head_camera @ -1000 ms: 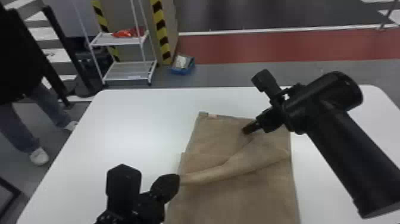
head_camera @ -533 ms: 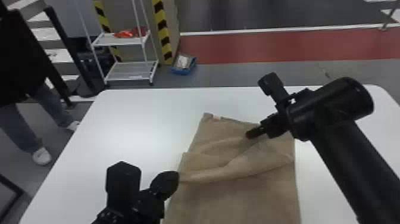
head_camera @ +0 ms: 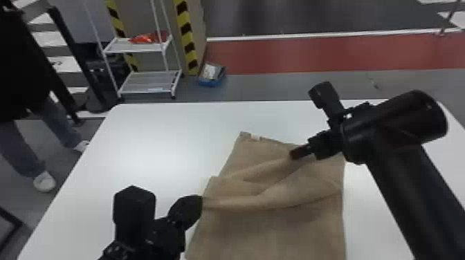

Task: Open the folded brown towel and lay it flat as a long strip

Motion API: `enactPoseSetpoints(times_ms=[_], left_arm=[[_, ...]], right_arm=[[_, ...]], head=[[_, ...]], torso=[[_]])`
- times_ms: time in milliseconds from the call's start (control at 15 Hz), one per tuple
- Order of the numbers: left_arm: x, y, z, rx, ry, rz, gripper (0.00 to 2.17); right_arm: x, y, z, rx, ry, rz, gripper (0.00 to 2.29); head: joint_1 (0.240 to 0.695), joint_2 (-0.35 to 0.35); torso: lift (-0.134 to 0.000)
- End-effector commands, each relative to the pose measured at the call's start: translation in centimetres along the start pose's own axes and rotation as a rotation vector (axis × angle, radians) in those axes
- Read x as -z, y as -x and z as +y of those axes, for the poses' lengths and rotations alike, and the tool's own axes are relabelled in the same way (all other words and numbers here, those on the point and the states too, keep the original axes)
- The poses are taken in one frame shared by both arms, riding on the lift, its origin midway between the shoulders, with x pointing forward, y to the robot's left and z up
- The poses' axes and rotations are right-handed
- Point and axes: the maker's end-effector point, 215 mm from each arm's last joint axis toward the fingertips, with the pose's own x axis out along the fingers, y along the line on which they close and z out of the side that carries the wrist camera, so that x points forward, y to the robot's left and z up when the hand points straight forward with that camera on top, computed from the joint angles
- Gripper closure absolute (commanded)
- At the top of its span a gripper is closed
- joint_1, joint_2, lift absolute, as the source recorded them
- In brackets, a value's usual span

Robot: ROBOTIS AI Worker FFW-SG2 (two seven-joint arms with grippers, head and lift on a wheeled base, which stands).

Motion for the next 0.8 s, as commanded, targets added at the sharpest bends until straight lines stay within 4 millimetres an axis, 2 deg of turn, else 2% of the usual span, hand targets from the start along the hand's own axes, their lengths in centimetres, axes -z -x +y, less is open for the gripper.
enactPoseSetpoints(times_ms=[0,333,467,533,600,733], left_arm=[[-0.1,0.3,0.2,-0.005,-0.001,-0.003,1.45],[0.0,0.4,-0.4,0.003,0.004,-0.001,1.45],[0.0,0.4,-0.4,0.002,0.003,-0.001,1.45],[0.0,0.4,-0.4,0.004,0.004,-0.001,1.45],[0.1,0.4,-0.4,0.004,0.003,0.001,1.45],[0.1,0.4,-0.4,0.003,0.003,0.002,1.45]], right_arm=[[0.4,0.3,-0.6,0.013,-0.017,-0.003,1.37],[2.0,0.3,-1.1,0.056,-0.026,0.020,1.36],[1.7,0.7,-1.3,0.097,-0.017,-0.007,0.71],[1.3,0.7,-1.3,0.096,-0.014,-0.015,0.50],[1.0,0.8,-1.5,0.107,-0.008,-0.022,0.34],[-0.7,0.8,-1.6,0.119,0.027,-0.073,0.29]], head=[[0.695,0.111],[0.695,0.098],[0.695,0.090],[0.695,0.086],[0.695,0.082],[0.695,0.082]], torso=[[-0.123],[-0.123],[-0.123],[-0.123],[-0.123],[-0.123]])
